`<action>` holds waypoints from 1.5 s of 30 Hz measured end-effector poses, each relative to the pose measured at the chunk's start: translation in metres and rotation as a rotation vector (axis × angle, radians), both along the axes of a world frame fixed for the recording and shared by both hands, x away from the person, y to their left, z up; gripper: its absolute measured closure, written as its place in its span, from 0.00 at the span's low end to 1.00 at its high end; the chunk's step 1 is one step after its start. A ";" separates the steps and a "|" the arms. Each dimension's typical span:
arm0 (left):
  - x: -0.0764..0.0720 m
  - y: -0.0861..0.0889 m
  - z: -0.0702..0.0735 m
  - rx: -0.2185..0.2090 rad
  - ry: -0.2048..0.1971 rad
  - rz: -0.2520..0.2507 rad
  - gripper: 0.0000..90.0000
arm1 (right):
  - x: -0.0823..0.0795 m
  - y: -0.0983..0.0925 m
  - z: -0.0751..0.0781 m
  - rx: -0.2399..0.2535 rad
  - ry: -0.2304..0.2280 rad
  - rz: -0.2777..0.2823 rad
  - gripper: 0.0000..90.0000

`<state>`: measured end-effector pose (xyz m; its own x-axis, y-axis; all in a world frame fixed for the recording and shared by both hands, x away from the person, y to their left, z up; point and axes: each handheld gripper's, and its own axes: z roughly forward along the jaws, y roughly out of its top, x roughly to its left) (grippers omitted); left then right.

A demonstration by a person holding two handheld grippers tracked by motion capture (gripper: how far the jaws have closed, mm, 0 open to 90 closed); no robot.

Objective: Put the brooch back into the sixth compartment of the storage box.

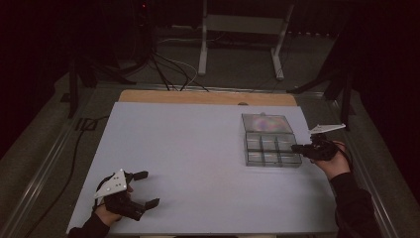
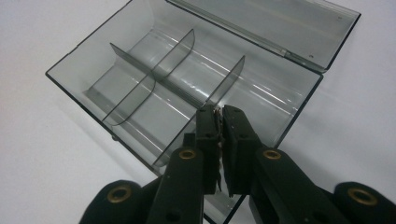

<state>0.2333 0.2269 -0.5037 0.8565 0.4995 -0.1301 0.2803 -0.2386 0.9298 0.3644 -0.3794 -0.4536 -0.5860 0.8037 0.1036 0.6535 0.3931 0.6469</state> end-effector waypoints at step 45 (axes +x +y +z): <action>0.000 -0.001 -0.001 0.010 0.000 -0.006 0.02 | 0.000 0.010 -0.009 0.078 0.041 0.003 0.49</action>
<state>0.2336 0.2263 -0.5045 0.8594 0.4958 -0.1251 0.2787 -0.2490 0.9275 0.3641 -0.3698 -0.4624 -0.5826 0.7903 0.1897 0.6787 0.3446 0.6486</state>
